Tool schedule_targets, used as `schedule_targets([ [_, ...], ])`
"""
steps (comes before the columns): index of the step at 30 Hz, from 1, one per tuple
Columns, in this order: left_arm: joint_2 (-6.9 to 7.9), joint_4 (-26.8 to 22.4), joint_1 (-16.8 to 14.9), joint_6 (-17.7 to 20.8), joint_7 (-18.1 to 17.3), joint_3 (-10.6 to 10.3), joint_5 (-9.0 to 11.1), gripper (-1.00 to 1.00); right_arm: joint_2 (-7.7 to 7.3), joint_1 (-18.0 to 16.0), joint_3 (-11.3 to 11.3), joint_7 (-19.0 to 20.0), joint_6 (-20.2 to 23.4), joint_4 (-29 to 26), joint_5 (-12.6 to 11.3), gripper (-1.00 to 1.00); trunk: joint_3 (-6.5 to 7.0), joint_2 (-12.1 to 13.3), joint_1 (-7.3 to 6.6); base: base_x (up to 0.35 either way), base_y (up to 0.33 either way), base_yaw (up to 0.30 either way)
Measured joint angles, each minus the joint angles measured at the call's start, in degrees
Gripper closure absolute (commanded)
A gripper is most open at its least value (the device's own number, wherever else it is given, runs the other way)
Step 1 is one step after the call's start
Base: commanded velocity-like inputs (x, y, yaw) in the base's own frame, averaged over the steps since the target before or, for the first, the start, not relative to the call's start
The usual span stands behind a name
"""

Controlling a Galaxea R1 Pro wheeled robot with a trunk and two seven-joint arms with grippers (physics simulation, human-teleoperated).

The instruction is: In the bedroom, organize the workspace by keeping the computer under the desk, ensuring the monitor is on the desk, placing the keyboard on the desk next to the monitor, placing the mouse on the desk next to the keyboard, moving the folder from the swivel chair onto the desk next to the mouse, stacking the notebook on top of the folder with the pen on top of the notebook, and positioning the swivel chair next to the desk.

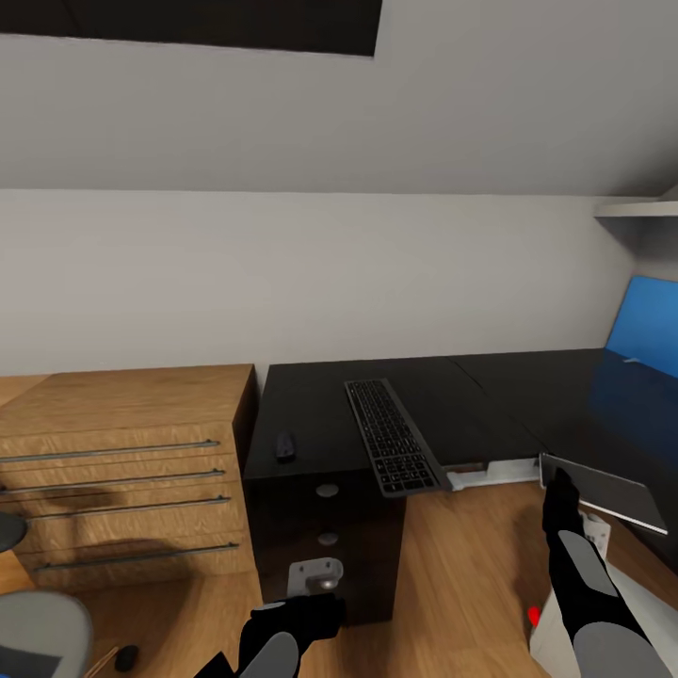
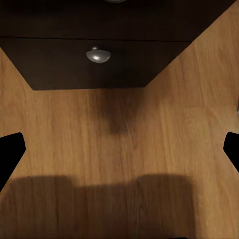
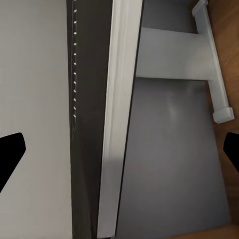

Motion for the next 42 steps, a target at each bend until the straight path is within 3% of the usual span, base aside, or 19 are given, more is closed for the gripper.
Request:
schedule_targets([
  [15,0.07,0.0,0.0,0.0,0.0,0.1,0.1,-1.0,-0.01,0.0,0.1,-0.1,0.0,0.0,0.0,-1.0,0.0,0.0,0.01,0.005,0.0,0.0],
  [16,0.07,0.0,0.0,0.0,0.0,0.1,0.1,-1.0,-0.03,0.0,0.1,-0.1,0.0,0.0,0.0,1.0,0.0,0.0,0.01,0.0,0.0,0.0],
  [38,0.07,0.0,0.0,0.0,0.1,0.1,0.2,-1.0,0.0,0.0,0.2,0.0,0.0,-0.2,0.2,1.0,0.0,0.0,0.01,0.0,0.0,0.0],
  [42,0.02,0.0,0.0,0.0,0.1,0.0,0.1,-1.0,0.0,0.0,0.3,0.1,0.0,-0.2,0.3,1.0,0.72,1.6,-0.87,0.0,0.0,0.0],
])
